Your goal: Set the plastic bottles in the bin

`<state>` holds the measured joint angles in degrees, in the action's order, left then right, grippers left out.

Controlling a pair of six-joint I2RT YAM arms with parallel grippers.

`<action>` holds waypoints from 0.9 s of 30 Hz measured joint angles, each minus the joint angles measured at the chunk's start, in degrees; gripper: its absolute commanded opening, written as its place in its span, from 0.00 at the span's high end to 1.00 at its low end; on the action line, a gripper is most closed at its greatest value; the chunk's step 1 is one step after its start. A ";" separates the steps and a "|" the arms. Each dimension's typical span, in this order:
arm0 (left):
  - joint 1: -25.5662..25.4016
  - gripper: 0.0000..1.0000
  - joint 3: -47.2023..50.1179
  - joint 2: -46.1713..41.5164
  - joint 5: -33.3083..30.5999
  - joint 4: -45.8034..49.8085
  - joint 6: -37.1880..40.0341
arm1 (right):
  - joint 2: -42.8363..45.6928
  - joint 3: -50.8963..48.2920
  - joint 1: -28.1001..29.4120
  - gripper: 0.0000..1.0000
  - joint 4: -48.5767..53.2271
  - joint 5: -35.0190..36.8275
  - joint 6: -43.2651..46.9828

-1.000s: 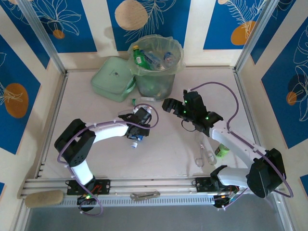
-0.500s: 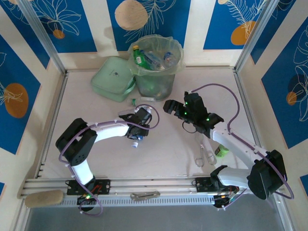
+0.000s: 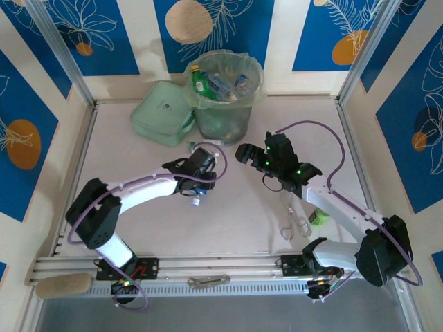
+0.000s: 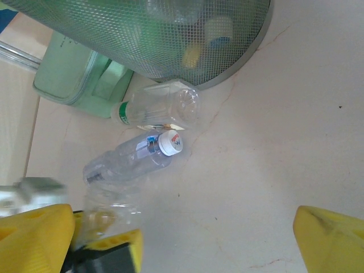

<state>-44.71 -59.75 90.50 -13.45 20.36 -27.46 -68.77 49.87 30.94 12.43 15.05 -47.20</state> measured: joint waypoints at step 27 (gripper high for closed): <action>11.10 0.52 -56.11 12.66 12.35 -0.79 16.39 | 3.98 -2.10 -1.84 0.01 2.03 0.00 -1.95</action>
<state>-33.61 -115.85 103.15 -1.10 19.57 -11.07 -64.79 47.77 29.10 14.46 15.05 -49.15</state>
